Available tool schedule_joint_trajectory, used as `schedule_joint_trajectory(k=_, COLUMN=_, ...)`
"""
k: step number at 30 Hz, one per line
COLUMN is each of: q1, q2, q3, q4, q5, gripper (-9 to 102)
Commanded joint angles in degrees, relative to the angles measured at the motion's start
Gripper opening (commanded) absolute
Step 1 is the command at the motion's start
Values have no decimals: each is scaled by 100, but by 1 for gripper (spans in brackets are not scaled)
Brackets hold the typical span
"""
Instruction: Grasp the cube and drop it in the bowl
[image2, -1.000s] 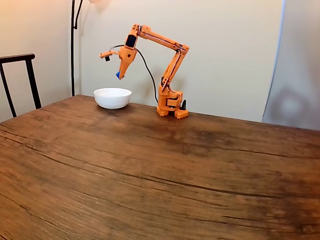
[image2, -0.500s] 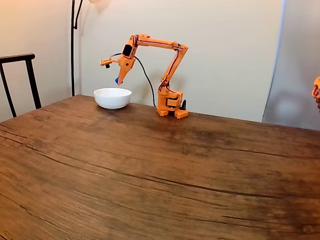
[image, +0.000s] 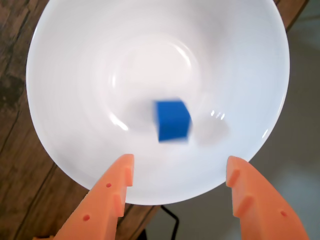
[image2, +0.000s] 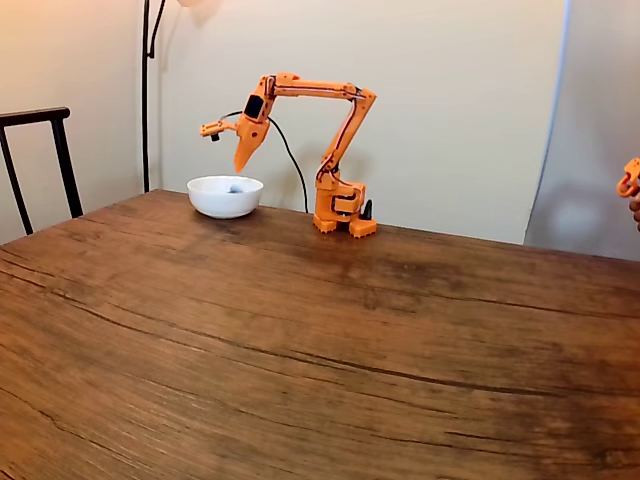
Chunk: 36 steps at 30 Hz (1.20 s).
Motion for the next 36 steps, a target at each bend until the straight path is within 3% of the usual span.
schedule_joint_trajectory(k=1, q1=-9, q2=79, q3=-141, q4=-62, q5=44, gripper=26)
schedule_joint_trajectory(k=6, q1=-334, q2=176, q3=-475, q4=167, q5=-9, gripper=25)
schedule_joint_trajectory(k=18, q1=-1925, q2=176, q3=-2602, q4=1802, q5=-439, gripper=25)
schedule_joint_trajectory(k=36, q1=-5019, q2=185, q3=-4904, q4=2347, q5=-1740, gripper=25)
